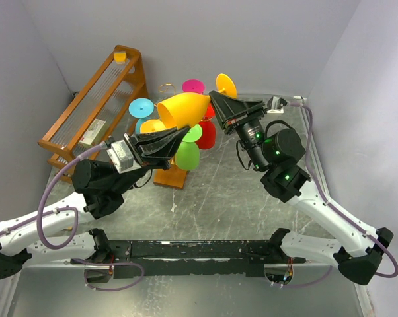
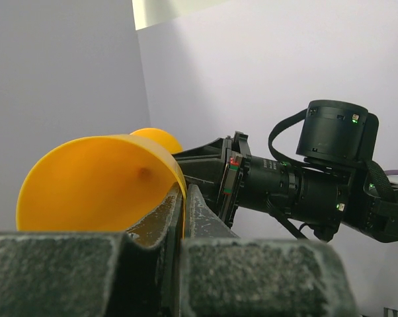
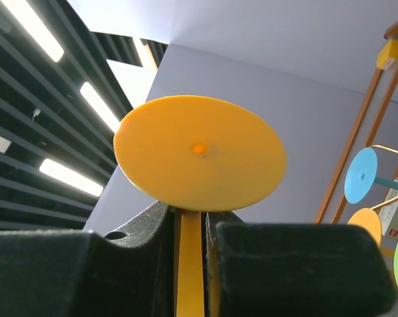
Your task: Place the wine glass upside down on the wine glass rack
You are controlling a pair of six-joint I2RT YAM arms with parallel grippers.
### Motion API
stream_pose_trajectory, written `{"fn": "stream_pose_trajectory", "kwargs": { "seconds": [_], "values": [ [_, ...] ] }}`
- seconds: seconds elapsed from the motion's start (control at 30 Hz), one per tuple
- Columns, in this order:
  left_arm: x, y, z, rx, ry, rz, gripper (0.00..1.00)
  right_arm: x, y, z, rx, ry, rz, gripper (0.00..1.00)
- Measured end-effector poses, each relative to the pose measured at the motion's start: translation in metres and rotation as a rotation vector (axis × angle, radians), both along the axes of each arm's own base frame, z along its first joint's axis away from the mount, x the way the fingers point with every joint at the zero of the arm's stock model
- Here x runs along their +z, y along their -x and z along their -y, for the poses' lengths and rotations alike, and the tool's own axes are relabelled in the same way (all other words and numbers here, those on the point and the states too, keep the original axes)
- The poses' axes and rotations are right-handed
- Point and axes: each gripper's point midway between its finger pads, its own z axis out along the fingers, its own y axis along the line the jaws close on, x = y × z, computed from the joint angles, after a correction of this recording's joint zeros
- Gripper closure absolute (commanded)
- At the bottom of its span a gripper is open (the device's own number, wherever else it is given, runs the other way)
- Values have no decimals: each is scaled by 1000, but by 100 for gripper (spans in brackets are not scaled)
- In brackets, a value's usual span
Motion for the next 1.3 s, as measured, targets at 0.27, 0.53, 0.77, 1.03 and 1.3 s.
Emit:
{"fn": "stream_pose_trajectory", "kwargs": {
  "seconds": [0.27, 0.53, 0.77, 1.03, 1.3],
  "values": [
    [-6, 0, 2, -20, -18, -33, 59, 7, 2, 7, -37, 17, 43, 100],
    [-3, 3, -6, -55, -10, -132, 36, 10, 3, 20, -126, 119, 120, 100],
    [2, 1, -11, -65, -36, -249, 34, 20, 12, 44, -230, 201, 194, 100],
    [1, -4, -22, -37, -55, -378, 31, 13, 11, 62, -344, 393, 245, 100],
    [20, 1, -29, -91, -6, -471, 24, 27, 16, 61, -390, 698, 403, 100]
  ]
}}
